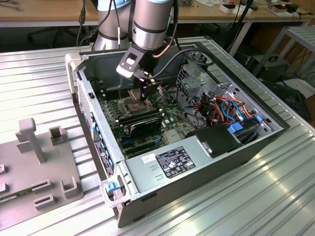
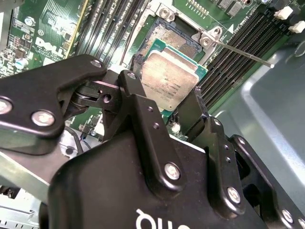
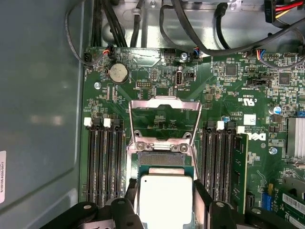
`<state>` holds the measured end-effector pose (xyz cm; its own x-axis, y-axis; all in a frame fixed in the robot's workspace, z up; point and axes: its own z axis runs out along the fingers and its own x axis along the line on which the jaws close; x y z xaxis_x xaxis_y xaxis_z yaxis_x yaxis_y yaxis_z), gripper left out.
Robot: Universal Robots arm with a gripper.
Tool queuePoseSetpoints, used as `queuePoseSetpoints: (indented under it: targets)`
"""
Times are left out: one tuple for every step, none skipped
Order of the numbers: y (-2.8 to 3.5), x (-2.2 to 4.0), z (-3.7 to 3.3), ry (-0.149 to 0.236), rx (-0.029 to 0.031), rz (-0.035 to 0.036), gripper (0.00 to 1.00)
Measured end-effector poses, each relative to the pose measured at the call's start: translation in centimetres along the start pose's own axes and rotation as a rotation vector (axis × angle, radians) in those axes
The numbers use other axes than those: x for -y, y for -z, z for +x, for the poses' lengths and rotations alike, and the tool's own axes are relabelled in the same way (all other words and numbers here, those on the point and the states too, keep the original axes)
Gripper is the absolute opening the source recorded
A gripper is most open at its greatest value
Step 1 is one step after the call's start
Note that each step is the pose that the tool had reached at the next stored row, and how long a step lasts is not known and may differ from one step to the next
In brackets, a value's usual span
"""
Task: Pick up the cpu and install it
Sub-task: 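Place the cpu into insertion slot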
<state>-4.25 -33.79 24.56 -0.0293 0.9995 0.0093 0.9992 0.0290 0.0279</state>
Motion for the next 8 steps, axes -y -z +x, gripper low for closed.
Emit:
queuePoseSetpoints:
  targets:
    - [-0.09,0.01,0.02,0.0,0.0,-0.0004,0.55]
    - [-0.2,0.01,0.02,0.0,0.0002,-0.0005,0.55]
    - [-0.29,0.02,0.02,0.0,0.0001,-0.0006,0.55]
    - [-0.4,0.03,0.02,0.0,0.0002,-0.0006,0.55]
    - [-0.57,0.03,0.01,0.0,0.0002,-0.0006,0.55]
    - [-0.85,0.05,0.01,0.0,0.0002,-0.0005,0.55]
    - [-1.13,0.07,0.01,0.0,0.0002,-0.0005,0.55]
    - [-1.32,0.08,0.01,0.0,0.0002,-0.0005,0.55]
